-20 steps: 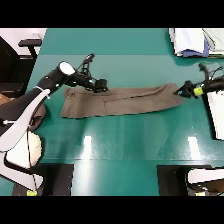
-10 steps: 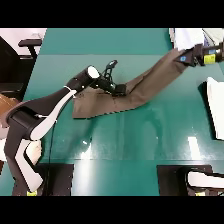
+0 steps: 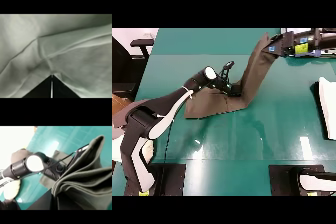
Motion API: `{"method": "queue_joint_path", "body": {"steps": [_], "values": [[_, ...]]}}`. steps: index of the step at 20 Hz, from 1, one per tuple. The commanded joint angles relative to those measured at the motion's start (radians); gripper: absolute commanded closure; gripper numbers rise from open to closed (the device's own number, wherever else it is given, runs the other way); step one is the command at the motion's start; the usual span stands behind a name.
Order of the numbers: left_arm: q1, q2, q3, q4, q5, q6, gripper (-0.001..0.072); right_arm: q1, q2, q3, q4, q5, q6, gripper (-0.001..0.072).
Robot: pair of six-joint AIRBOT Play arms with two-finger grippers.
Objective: Fold the shirts.
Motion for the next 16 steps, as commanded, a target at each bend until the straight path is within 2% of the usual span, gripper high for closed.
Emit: {"method": "queue_joint_path", "body": {"steps": [1, 4, 7, 8, 10, 11, 13, 14, 16], "values": [[0.079, 0.045, 0.068, 0.076, -0.106, -0.004, 0.0685, 0.077, -0.024, 0.005, 0.050, -0.042, -0.003, 0.0696], [0.236, 0.186, 0.104, 0.200, -0.193, -0.027, 0.0684, 0.203, -0.084, 0.005, 0.109, -0.078, -0.060, 0.0696], [0.398, 0.351, 0.114, 0.275, -0.245, -0.025, 0.0684, 0.402, -0.177, 0.005, 0.162, -0.247, -0.130, 0.0692], [0.447, 0.406, 0.114, 0.303, -0.249, -0.025, 0.0684, 0.467, -0.216, 0.014, 0.169, -0.314, -0.162, 0.0642], [0.526, 0.492, 0.114, 0.337, -0.249, -0.025, 0.0684, 0.570, -0.315, 0.095, 0.157, -0.373, -0.245, 0.0321], [0.557, 0.525, 0.114, 0.343, -0.250, -0.025, 0.0684, 0.594, -0.358, 0.143, 0.150, -0.354, -0.262, 0.0252], [0.601, 0.572, 0.114, 0.344, -0.258, -0.025, 0.0684, 0.599, -0.415, 0.234, 0.044, -0.244, -0.230, 0.0267], [0.613, 0.584, 0.114, 0.344, -0.265, -0.025, 0.0684, 0.584, -0.420, 0.254, -0.040, -0.191, -0.166, 0.0267], [0.618, 0.593, 0.114, 0.344, -0.283, -0.024, 0.0684, 0.522, -0.397, 0.225, -0.170, -0.111, -0.104, 0.0267]]}}
